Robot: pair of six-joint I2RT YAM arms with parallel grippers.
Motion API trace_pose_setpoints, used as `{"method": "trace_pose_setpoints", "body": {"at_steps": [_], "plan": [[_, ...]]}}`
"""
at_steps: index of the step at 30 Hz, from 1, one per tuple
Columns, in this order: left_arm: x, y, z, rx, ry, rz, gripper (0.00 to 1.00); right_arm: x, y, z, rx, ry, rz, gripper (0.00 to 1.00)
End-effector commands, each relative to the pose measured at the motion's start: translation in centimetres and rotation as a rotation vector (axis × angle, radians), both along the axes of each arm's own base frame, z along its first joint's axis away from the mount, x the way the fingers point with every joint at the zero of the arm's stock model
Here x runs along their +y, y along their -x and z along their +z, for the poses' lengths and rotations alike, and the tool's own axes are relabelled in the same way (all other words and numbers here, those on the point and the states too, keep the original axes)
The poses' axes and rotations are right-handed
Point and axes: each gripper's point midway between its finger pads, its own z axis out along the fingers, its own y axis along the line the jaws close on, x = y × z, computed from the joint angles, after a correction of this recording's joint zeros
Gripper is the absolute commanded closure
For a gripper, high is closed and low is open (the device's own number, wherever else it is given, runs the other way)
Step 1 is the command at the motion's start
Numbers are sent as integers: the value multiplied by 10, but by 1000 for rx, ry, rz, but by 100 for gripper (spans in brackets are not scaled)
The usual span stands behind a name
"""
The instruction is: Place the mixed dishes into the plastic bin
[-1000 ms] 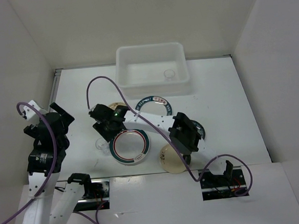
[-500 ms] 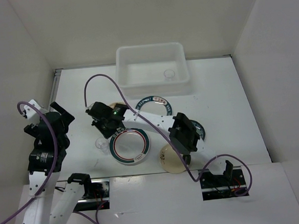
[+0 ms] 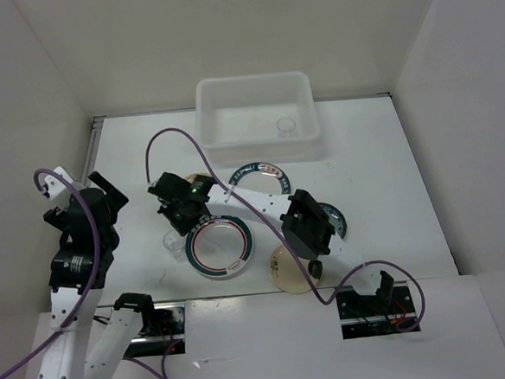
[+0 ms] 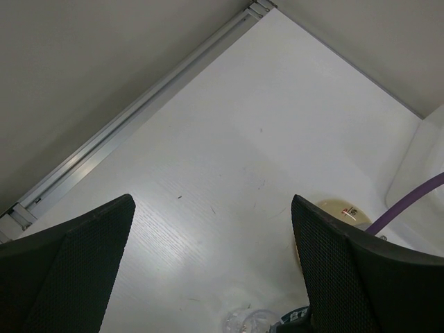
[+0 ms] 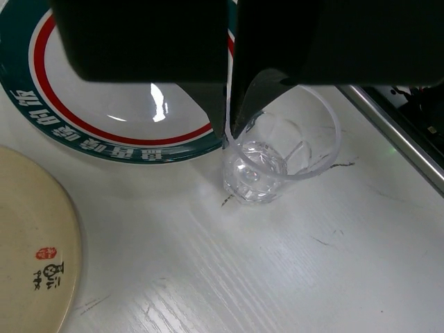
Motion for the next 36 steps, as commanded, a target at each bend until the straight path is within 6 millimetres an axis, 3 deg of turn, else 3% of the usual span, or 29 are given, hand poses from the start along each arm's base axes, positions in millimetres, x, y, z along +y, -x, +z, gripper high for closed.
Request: {"method": "trace_pose_setpoints", "body": {"at_steps": [1, 5, 8, 9, 10, 11, 12, 14, 15, 18, 19, 23, 26, 30, 34, 36], "plan": [[0, -4, 3, -21, -6, -6, 0, 0, -7, 18, -22, -21, -5, 100], [0, -7, 3, -21, -6, -6, 0, -8, -31, 87, -88, -120, -65, 100], [-2, -10, 8, -48, 7, -12, 0, -30, -66, 157, -161, -237, -150, 100], [-2, -10, 8, -53, 14, -9, 0, -53, -99, 174, -189, -260, -235, 100], [-3, -13, 8, -56, 14, -9, 0, -69, -118, 203, -231, -315, -278, 100], [-4, -14, 8, -56, 18, -19, 0, -85, -137, 216, -247, -343, -334, 100], [-7, -15, 3, -51, 31, -25, 0, -121, -175, 223, -266, -353, -435, 100], [-8, -17, 5, -68, 43, -31, 0, -156, -210, 241, -305, -387, -528, 100], [-9, -18, 4, -70, 43, -31, 0, -192, -238, 253, -348, -391, -614, 100], [-9, -20, 2, -60, 42, -31, 0, -246, -274, 252, -414, -338, -763, 100], [-9, -20, 2, -60, 42, -31, 0, -275, -292, 248, -432, -322, -826, 100], [-9, -21, 3, -70, 43, -31, 0, -338, -322, 235, -439, -283, -971, 100], [-7, -20, 3, -70, 42, -22, 0, -369, -335, 216, -430, -229, -1039, 100], [-7, -20, 0, -61, 42, -22, 0, -383, -346, 185, -389, -180, -1065, 100], [-7, -21, 1, -70, 42, -22, 0, -382, -350, 148, -331, -122, -1065, 100], [-7, -21, 1, -70, 42, -22, 0, -383, -351, 142, -329, -110, -1071, 100]]}}
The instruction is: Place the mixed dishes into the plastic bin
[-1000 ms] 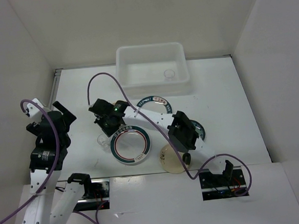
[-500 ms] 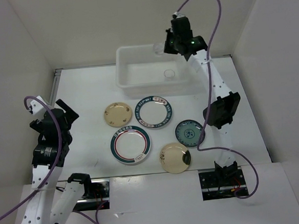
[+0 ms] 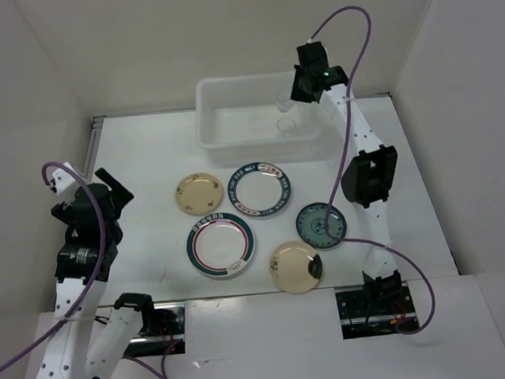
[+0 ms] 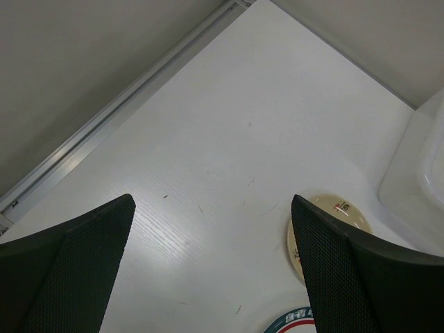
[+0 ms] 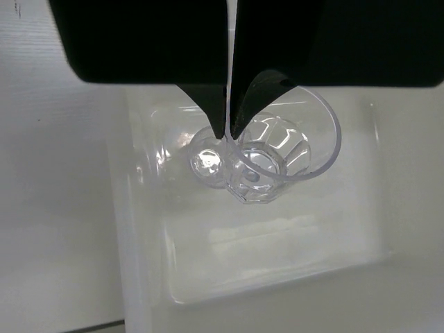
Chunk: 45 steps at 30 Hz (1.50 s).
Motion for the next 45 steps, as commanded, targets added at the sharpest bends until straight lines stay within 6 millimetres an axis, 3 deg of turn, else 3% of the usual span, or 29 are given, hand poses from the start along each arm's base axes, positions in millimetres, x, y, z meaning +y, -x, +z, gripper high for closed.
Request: {"method": "trace_pose_setpoints", "body": {"at_steps": [1, 3, 10, 13, 23, 24, 27, 28, 31, 34, 36, 37, 38, 39, 40, 41, 42, 43, 44, 45], "plan": [[1, -5, 11, -67, 21, 12, 0, -6, -2, -17, 34, 18, -24, 100], [3, -5, 11, -67, 21, 21, 0, -7, 1, -31, 69, 27, -24, 100], [3, -6, 13, -76, 22, 21, 0, -12, -2, -42, 84, 52, -47, 100], [3, -7, 11, -67, 21, 21, 0, -15, 4, -56, 123, 69, -53, 100], [1, -9, 9, -66, 24, 13, 0, -12, 7, -67, 148, 62, -38, 99], [2, -9, 8, -66, 27, 14, 0, -12, 7, -67, 148, 62, -38, 97], [2, -9, 4, -57, 27, 14, 0, -6, 6, -63, 143, 36, -13, 78], [2, -9, 4, -57, 27, 14, 0, -6, 7, -58, 134, 33, -12, 63], [2, -9, 4, -57, 27, 14, 0, -1, 6, -43, 107, 10, 5, 56], [2, -9, 4, -57, 27, 14, 0, 0, 8, -7, 39, -8, 22, 53], [0, -9, 4, -56, 30, 5, 0, 15, 16, 13, 4, -9, 57, 46], [-2, -11, 6, -67, 35, -6, 0, 19, 25, 42, -45, -22, 66, 44], [-6, -13, 5, -66, 45, -30, 0, 24, 32, 52, -59, -18, 84, 43], [-8, -15, 7, -70, 43, -50, 0, 38, 44, 46, -38, -14, 114, 40], [-12, -19, 3, -53, 49, -66, 0, 45, 58, 74, -95, -30, 135, 38], [-15, -23, 1, -49, 56, -85, 0, 46, 67, 77, -107, 3, 123, 37], [-24, -29, -7, -12, 65, -139, 0, 49, 81, 53, -54, 40, 125, 37], [-30, -34, -11, 2, 68, -176, 0, 65, 101, 73, -106, 40, 151, 34], [-37, -38, -16, 20, 83, -211, 0, 64, 113, 70, -99, 72, 139, 34], [-51, -44, -24, 37, 115, -283, 0, 67, 128, 44, -35, 81, 146, 34]]}}
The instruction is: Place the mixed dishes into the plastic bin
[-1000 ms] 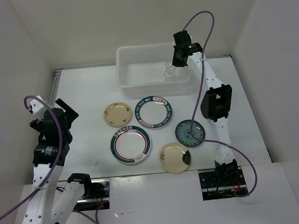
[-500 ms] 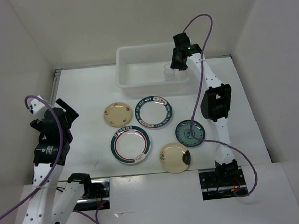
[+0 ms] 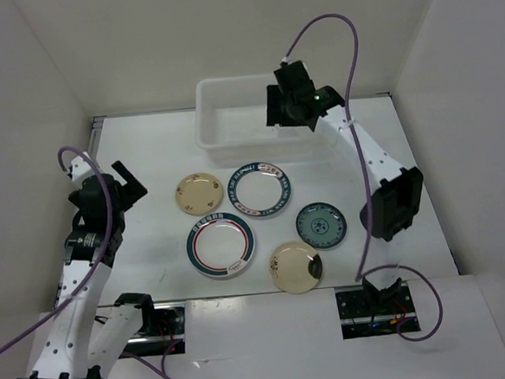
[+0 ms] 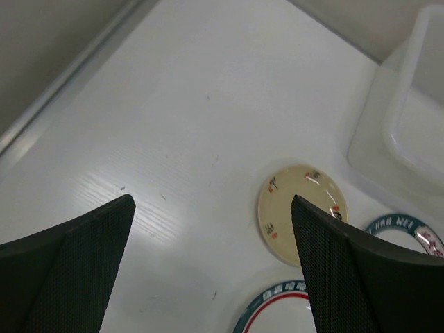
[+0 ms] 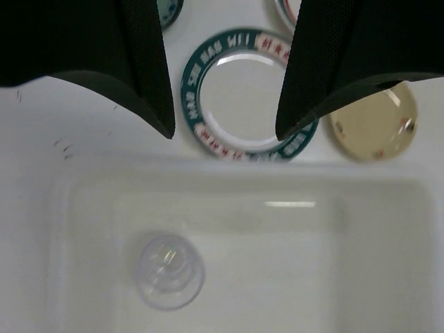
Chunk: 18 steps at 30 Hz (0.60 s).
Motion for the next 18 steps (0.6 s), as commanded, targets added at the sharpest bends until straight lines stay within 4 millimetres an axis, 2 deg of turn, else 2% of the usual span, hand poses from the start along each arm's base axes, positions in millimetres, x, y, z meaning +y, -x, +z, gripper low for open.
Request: {"method": "trace_pose_setpoints", "body": {"at_steps": [1, 2, 3, 5, 6, 8, 9, 11, 12, 14, 15, 17, 18], "plan": [[-36, -21, -6, -2, 77, -194, 0, 27, 49, 24, -67, 6, 45, 34], [-42, -22, -15, 19, 98, -216, 0, 23, 63, 31, -71, -19, 41, 34], [-47, -24, -15, 5, 108, -242, 0, 23, 80, 3, -2, -26, 31, 34], [-56, -25, -22, 9, 149, -276, 0, 22, 98, -11, 28, -74, 29, 34], [-58, -25, -22, 9, 153, -284, 0, 17, 118, -30, 77, -86, 30, 34], [-58, -27, -22, 9, 153, -284, 0, 17, 135, -48, 130, -140, 8, 34], [-58, -27, -22, 9, 153, -284, 0, 17, 149, -65, 169, -164, 16, 34], [-59, -28, -21, 1, 156, -293, 0, 21, 160, -78, 204, -220, 2, 34], [-59, -28, -20, 1, 156, -293, 0, 17, 168, -96, 241, -228, -17, 34], [-59, -28, -25, 10, 157, -293, 0, 23, 169, -98, 242, -307, -23, 34], [-59, -27, -25, 10, 157, -293, 0, 17, 173, -112, 272, -314, -48, 39], [-59, -27, -25, 10, 157, -293, 0, 16, 171, -109, 259, -382, -57, 46], [-59, -27, -25, 10, 157, -293, 0, 9, 175, -119, 277, -392, -78, 46]]}}
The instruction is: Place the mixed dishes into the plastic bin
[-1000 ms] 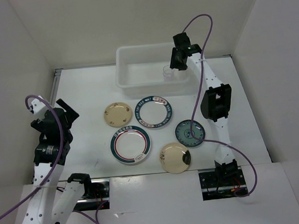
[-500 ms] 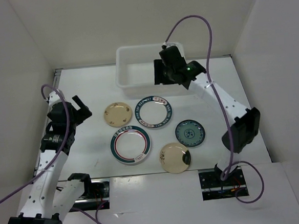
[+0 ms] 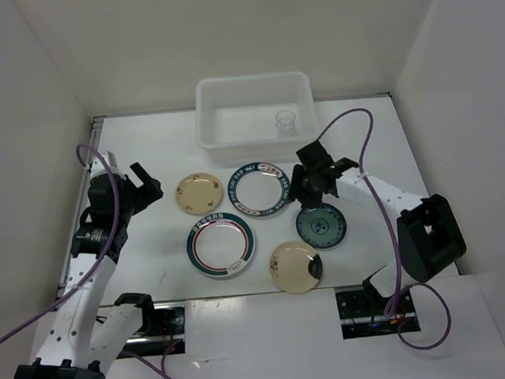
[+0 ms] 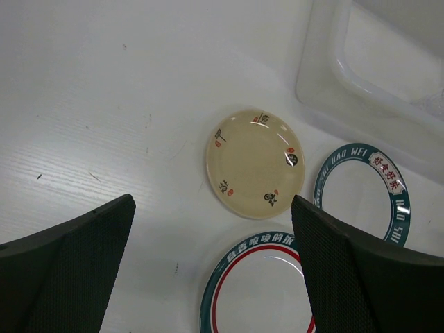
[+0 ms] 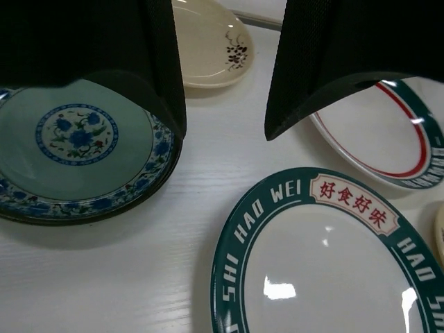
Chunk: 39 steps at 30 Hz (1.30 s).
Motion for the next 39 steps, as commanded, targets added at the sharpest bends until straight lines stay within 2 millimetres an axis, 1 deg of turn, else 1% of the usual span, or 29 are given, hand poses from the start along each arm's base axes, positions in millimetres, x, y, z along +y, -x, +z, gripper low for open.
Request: {"method": "trace_pose_setpoints", "body": {"at_steps": [1, 2, 3, 4, 5, 6, 7, 8, 10, 12, 13, 15, 16, 18, 19, 20, 21, 22, 23, 25, 26, 27, 28, 30, 31, 36, 37, 38, 39], "plan": [[-3, -6, 9, -45, 27, -7, 0, -1, -28, 33, -132, -204, -115, 46], [-3, -6, 9, -45, 27, -7, 0, -1, -33, 45, -174, -277, -118, 46], [-3, -6, 9, -45, 27, -7, 0, -7, -27, 33, -150, -309, -158, 46], [-3, -6, 9, -45, 27, -7, 0, -18, -32, 34, -163, -342, -200, 46], [-3, -6, 9, -45, 27, -7, 0, -19, -37, 43, -209, -381, -210, 46], [-3, -7, 7, -35, 17, -11, 0, -20, -32, 31, -191, -385, -225, 46], [-3, -7, 7, -35, 16, -11, 0, -20, -33, 31, -190, -406, -237, 46], [-3, -8, 4, -25, 16, -11, 0, -20, -35, 31, -200, -410, -235, 46], [-3, -10, 5, -23, 8, -15, 0, -10, -37, 29, -190, -463, -213, 46], [-6, -10, 3, -14, 7, -26, 0, -1, -39, 21, -172, -496, -181, 46], [-6, -10, 3, -14, 7, -26, 0, 2, -41, 21, -175, -511, -167, 46], [-6, -12, 2, -13, -1, -30, 0, 2, -41, 8, -149, -494, -166, 46], [-9, -12, 2, -13, -1, -39, 0, 3, -44, 7, -147, -493, -167, 46], [-8, -12, 2, -12, -9, -43, 0, -1, -47, 0, -146, -477, -161, 46], [-8, -12, 2, -12, -9, -44, 0, 0, -45, -10, -116, -474, -162, 46], [-8, -13, -1, -3, -10, -44, 0, 3, -49, -8, -122, -483, -154, 46], [-7, -13, -1, -3, -14, -35, 0, 3, -50, -12, -118, -482, -155, 48], [-7, -13, -1, -3, -14, -35, 0, 5, -50, -19, -100, -483, -152, 48], [-7, -13, -1, -3, -14, -35, 0, 5, -51, -22, -98, -482, -152, 49], [-5, -13, -1, -3, -27, -30, 0, 5, -53, -25, -90, -479, -154, 49], [-5, -13, -1, -3, -27, -30, 0, 5, -52, -32, -71, -473, -159, 49], [-5, -13, -1, -3, -27, -30, 0, 6, -57, -27, -91, -480, -154, 49], [-5, -13, -1, -3, -27, -30, 0, 6, -56, -32, -77, -475, -157, 51], [-3, -13, -1, -2, -39, -26, 0, 7, -58, -35, -80, -476, -157, 54], [-3, -13, -1, -2, -39, -26, 0, 7, -59, -40, -74, -474, -158, 56], [-1, -13, -1, -1, -52, -22, 0, 12, -63, -57, -46, -493, -166, 56], [-1, -14, 3, -11, -51, -22, 0, 12, -64, -58, -42, -499, -175, 57], [1, -14, 3, -11, -57, -11, 0, 12, -63, -62, -33, -496, -178, 58], [2, -13, 1, -1, -65, -15, 0, 13, -65, -60, -42, -506, -183, 59]]}}
